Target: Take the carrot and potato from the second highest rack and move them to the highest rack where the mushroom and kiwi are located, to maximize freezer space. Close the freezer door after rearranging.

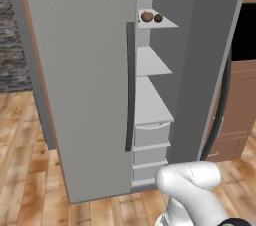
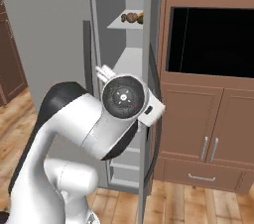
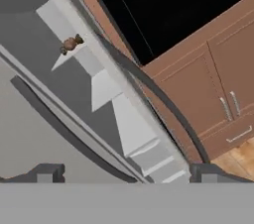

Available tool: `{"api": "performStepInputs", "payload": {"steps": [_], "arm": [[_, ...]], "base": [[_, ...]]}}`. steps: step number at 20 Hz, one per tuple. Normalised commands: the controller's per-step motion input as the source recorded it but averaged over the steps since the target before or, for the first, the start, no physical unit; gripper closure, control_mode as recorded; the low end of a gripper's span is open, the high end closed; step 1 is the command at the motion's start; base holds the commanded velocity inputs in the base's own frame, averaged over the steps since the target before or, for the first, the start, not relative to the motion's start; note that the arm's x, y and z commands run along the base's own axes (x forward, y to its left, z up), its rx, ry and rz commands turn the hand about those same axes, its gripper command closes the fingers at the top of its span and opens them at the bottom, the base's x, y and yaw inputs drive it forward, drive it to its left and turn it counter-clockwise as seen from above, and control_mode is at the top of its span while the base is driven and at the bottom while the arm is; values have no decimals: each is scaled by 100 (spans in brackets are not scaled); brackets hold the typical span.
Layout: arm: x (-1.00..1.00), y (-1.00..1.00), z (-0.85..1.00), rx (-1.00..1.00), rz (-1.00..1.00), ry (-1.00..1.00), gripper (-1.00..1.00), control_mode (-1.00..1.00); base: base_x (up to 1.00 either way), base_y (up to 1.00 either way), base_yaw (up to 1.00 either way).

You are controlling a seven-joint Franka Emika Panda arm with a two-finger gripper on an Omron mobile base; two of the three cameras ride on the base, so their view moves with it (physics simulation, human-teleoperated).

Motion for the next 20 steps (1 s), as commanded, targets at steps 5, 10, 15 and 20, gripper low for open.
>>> {"api": "performStepInputs", "payload": {"steps": [5,10,15,20], "arm": [[71,-87,-1,28,0,0,-100,-100],[100,-57,-13,28,-1,0,-100,-100],[100,-26,-14,28,0,2,-100,-100],[100,8,-26,16,0,1,-100,-100]], "base": [[0,0,0],[0,0,0],[0,0,0],[0,0,0]]}}
